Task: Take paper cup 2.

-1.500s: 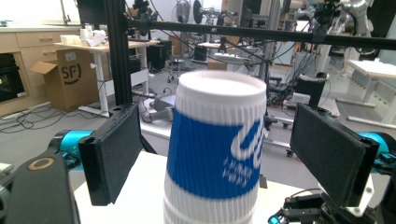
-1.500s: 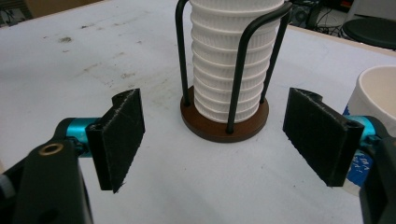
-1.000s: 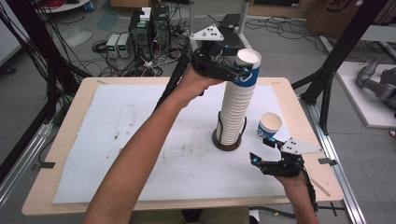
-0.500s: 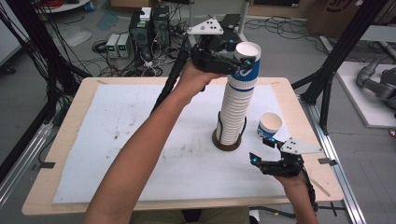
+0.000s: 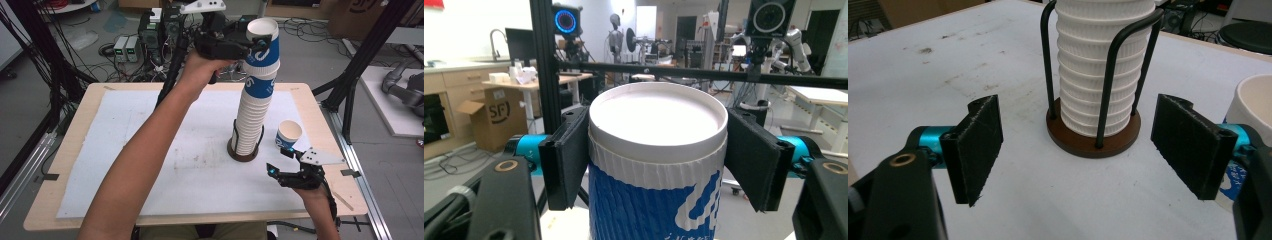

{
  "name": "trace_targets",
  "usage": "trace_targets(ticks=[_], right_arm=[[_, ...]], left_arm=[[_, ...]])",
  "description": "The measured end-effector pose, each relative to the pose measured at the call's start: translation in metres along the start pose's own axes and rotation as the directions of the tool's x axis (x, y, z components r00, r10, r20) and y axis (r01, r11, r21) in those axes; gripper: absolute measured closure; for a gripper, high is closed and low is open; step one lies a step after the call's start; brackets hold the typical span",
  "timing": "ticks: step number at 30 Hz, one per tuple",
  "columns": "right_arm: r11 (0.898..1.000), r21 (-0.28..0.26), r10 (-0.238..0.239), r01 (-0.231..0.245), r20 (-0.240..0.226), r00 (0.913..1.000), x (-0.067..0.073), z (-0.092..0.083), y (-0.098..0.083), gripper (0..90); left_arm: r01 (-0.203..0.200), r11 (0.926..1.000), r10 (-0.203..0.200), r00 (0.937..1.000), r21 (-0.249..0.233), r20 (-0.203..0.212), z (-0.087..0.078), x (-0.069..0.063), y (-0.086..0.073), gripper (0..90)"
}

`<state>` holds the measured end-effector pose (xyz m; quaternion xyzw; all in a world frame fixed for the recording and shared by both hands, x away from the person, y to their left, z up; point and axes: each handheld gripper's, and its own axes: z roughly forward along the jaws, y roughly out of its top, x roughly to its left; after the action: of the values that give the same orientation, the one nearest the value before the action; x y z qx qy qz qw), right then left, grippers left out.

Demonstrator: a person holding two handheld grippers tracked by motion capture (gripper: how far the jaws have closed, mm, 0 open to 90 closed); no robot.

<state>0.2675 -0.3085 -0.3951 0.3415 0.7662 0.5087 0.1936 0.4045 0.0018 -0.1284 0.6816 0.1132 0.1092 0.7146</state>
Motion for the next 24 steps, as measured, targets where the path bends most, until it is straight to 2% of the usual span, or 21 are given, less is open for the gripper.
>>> trace_targets(ticks=[5,11,17,24], right_arm=[[1.0,0.002,0.0,0.0,-0.011,0.9999,0.001,0.001,0.0,21.0],[1.0,0.001,-0.008,0.008,-0.023,0.9997,0.004,0.003,0.001,21.0],[1.0,-0.001,-0.019,0.019,-0.038,0.9991,0.008,0.006,0.002,21.0],[1.0,-0.004,-0.026,0.026,-0.066,0.9975,0.014,0.011,0.005,21.0]], left_arm=[[-0.008,0.9995,0.007,0.9998,-0.03,-0.017,-0.018,0.002,0.012,30.2],[-0.023,0.9992,0.021,0.9983,-0.032,-0.055,-0.051,0.009,0.018,30.2],[-0.025,0.9995,0.023,0.9936,-0.018,-0.111,-0.09,0.017,0.005,30.2],[-0.027,0.9996,0.028,0.9889,0.009,-0.146,-0.121,0.021,-0.013,30.2]])
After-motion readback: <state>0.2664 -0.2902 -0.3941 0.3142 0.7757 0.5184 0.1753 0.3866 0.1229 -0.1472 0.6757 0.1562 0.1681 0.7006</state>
